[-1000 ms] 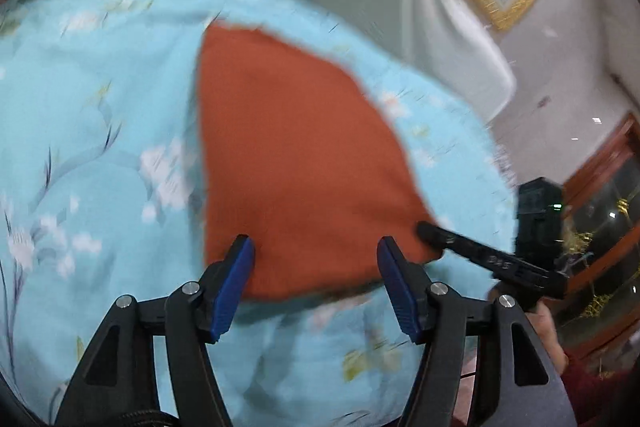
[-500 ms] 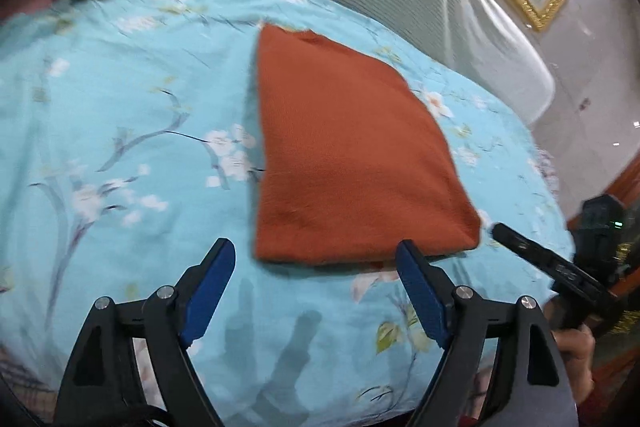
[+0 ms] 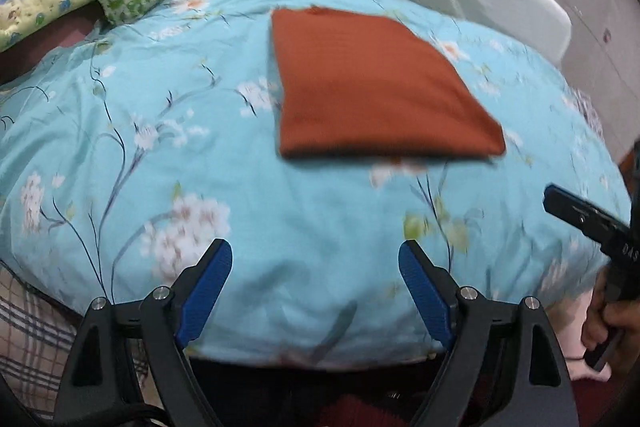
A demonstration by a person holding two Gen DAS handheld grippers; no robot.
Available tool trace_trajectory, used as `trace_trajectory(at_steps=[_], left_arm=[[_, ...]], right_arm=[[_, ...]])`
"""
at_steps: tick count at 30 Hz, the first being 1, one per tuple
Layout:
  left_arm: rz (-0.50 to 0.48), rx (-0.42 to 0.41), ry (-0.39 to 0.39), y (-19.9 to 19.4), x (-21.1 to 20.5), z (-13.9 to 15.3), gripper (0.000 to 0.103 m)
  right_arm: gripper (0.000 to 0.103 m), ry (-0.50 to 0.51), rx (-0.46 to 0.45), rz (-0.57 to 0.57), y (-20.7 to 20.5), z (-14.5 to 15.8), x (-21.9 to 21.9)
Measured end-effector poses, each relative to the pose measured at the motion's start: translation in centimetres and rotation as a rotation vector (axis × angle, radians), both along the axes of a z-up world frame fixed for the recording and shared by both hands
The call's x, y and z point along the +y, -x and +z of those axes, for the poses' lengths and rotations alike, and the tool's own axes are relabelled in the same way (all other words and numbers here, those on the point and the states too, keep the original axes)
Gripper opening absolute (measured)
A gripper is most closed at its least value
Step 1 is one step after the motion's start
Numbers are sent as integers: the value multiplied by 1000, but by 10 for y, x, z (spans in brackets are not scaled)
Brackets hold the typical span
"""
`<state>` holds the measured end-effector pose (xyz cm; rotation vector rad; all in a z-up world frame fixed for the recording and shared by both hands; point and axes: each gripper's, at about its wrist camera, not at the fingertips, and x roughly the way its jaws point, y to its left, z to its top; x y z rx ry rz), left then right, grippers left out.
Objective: Fold small clothes
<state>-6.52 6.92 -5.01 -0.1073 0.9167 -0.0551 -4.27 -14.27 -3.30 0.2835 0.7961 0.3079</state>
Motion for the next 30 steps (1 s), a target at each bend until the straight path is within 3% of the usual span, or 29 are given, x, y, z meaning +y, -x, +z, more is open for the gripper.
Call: trace_trajectory(at_steps=[8,14,23,30], left_arm=[[-9,-80,-92,11,-4,12,86],[-10,-151,-104,2,-2,31,86],[5,-122,-114,-41,-2,34,86],[1,-57,-68,-68,6,23,86]], right_arm=[[73,21,32,3,11,-14,3],[82,41,-23,13,3,0,4],[84,74,-54,39,-30,18,12],[86,117,-23,64,-57,15,20]])
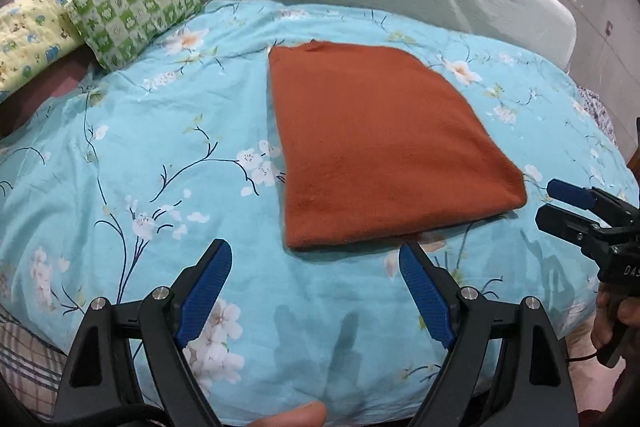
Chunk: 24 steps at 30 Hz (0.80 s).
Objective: Fold small clothes
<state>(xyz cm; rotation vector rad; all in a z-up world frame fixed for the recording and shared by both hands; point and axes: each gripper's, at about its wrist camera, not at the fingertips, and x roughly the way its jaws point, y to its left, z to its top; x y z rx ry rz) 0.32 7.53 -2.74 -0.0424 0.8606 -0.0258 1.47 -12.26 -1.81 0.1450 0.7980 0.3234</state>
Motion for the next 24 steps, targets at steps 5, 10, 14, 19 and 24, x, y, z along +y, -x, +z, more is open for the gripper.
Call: trace_trajectory(at_steps=[5,10,14,19,24], left_arm=[[2,9,6,-13,1,0,86],[12,10,-13,-25,0,5,86],[10,20,-29,-31,-5,7,86],[11,33,-48,-39,-10,7,86],[27,43,-50,-47,-8,6,86]], right_arm=[[86,15,22,14,-16,-2,5],[86,24,14,16,-29,3,5],[86,15,24,7,-39,5,1],[87,14,34,-3,-47,6,0],[87,10,34,5,-53,8,0]])
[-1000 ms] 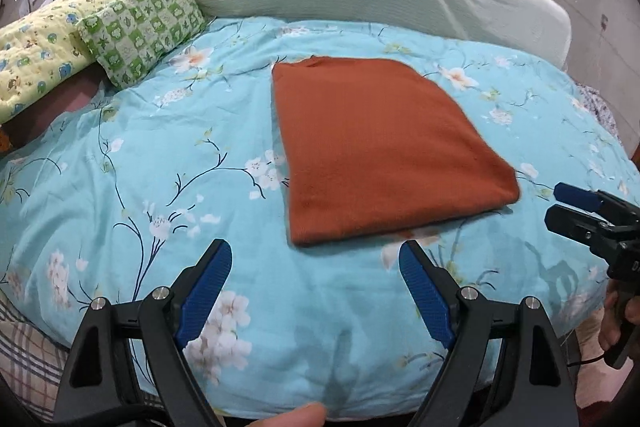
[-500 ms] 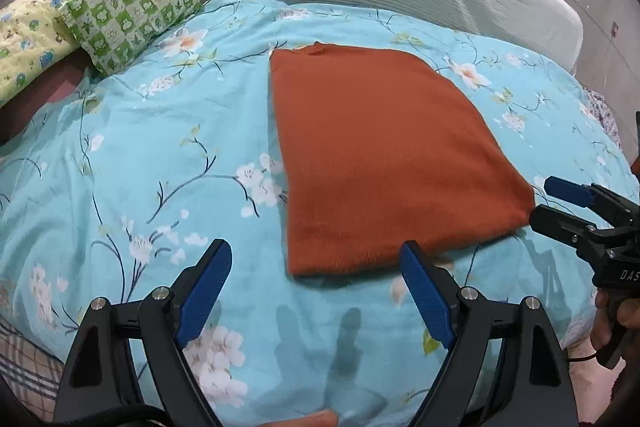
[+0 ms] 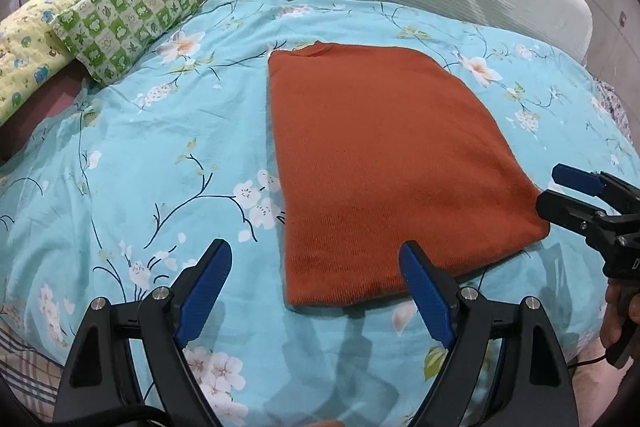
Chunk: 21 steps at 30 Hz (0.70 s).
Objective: Fold small clothes
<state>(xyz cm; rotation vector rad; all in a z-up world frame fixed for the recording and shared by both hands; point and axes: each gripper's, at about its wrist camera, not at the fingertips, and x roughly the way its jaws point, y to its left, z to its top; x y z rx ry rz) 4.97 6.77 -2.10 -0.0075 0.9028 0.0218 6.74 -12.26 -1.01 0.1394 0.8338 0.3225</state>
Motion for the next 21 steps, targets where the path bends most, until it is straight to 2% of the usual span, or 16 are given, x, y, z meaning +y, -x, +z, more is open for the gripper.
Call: trace_trajectory(at_steps=[21], left_arm=[[-16,15,13,-22,4,-1,86]], right_arm=[[87,-2,30,17,-15,-5,5]])
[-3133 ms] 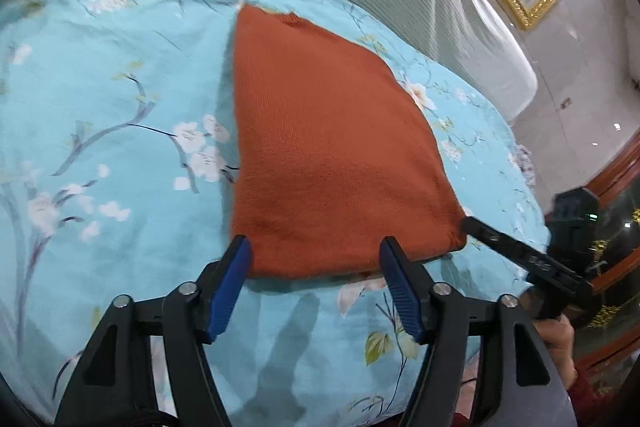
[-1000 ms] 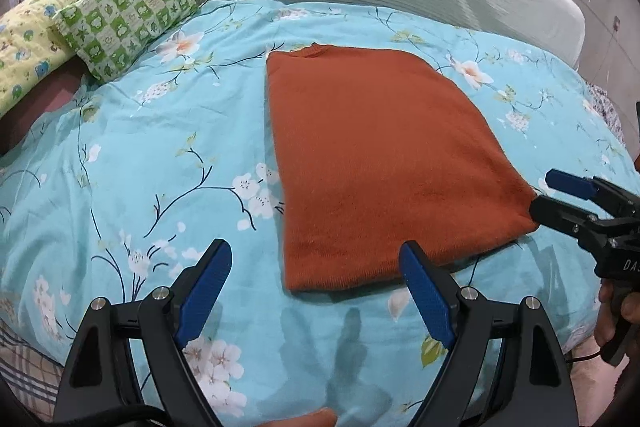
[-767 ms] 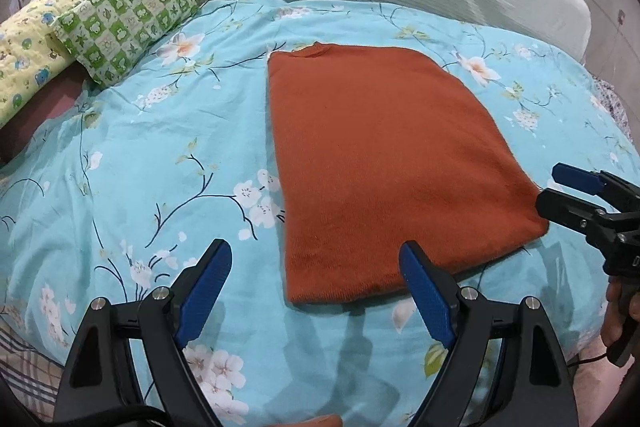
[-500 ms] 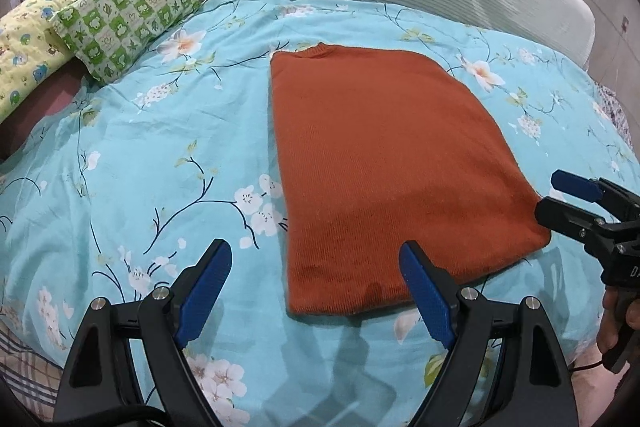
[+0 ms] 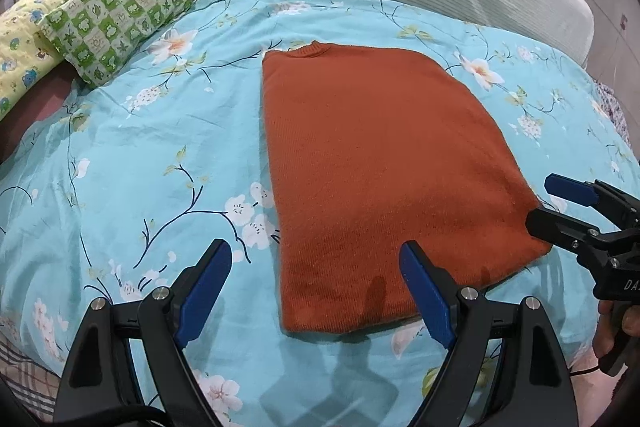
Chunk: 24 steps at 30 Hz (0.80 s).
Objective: Fold small clothes
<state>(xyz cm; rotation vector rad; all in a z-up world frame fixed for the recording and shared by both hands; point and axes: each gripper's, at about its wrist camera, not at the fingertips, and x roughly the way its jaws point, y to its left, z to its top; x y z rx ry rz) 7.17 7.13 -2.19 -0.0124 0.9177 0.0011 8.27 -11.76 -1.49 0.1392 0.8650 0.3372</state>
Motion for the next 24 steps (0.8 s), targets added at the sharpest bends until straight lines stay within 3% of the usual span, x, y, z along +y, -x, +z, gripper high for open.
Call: trace_trajectory(at_steps=[24], left_arm=[[-2,20,0,-11,-2,3,86]], right_arm=[[87,4,12,12,-9,-1,2]])
